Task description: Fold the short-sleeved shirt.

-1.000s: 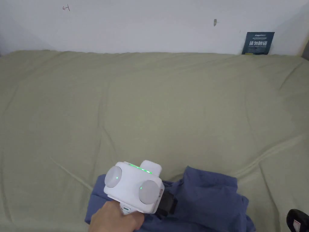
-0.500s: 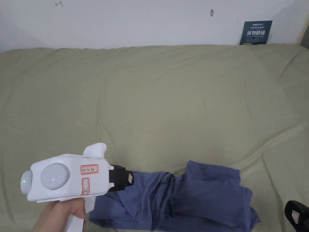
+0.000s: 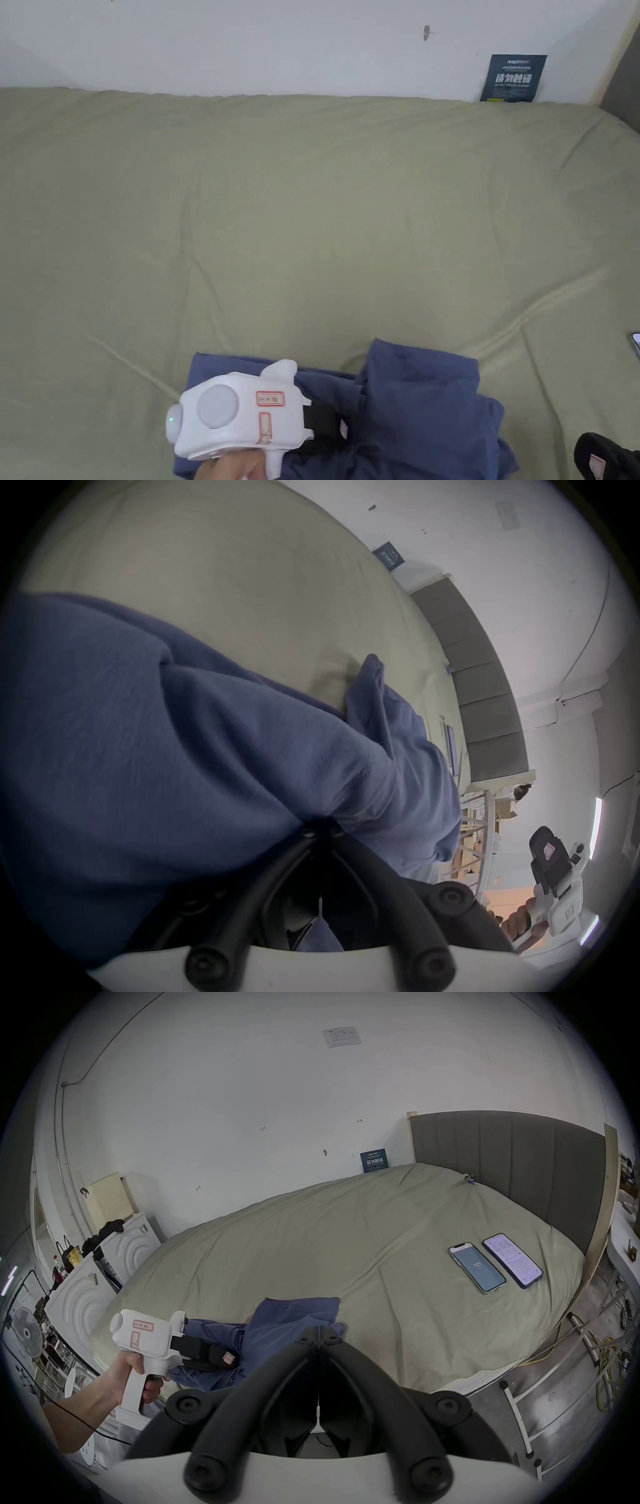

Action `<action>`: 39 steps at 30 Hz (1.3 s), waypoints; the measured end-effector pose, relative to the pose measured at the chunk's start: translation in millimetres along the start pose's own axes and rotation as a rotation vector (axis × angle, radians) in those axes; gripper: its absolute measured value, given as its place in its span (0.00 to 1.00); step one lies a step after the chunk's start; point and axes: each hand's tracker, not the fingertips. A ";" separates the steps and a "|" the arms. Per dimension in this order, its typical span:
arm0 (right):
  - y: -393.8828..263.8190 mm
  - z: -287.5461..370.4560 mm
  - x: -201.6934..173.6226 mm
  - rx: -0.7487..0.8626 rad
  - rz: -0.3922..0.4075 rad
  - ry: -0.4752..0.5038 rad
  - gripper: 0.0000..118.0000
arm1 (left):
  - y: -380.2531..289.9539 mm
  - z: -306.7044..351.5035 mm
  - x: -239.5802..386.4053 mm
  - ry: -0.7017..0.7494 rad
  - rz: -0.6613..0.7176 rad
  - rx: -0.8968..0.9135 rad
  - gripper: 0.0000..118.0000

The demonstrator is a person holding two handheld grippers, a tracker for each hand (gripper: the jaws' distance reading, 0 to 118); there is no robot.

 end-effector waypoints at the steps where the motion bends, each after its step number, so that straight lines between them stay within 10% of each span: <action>1: 1.4 -0.7 0.9 0.002 -0.006 0.003 0.01 | 2.7 7.6 1.5 0.002 -0.005 0.000 0.00; 11: 11.0 -20.8 -15.5 0.000 0.005 0.060 0.01 | 19.0 187.2 -10.7 0.130 -0.096 0.278 0.00; 18: 11.1 -35.0 -34.7 -0.030 0.045 0.092 0.01 | 21.1 198.4 -66.6 0.181 0.000 0.234 0.00; 22: 11.4 -35.3 -42.3 -0.044 0.030 0.124 0.01 | 27.2 184.3 -88.4 0.128 0.004 0.215 0.41; 24: 12.0 -36.3 -44.0 -0.053 0.029 0.142 0.01 | 31.0 167.0 -102.7 0.043 0.051 0.145 1.00; 35: 16.8 -34.5 -44.5 -0.048 0.034 0.120 0.01 | 43.4 105.5 -145.1 -0.379 0.259 0.078 0.93; 38: 16.5 -32.1 -42.7 -0.050 0.026 0.124 0.01 | 41.5 92.3 -134.0 -0.207 0.176 0.005 0.06; 39: 16.6 -31.0 -42.8 -0.049 0.030 0.122 0.01 | 37.0 86.3 -131.2 -0.111 0.150 -0.008 0.06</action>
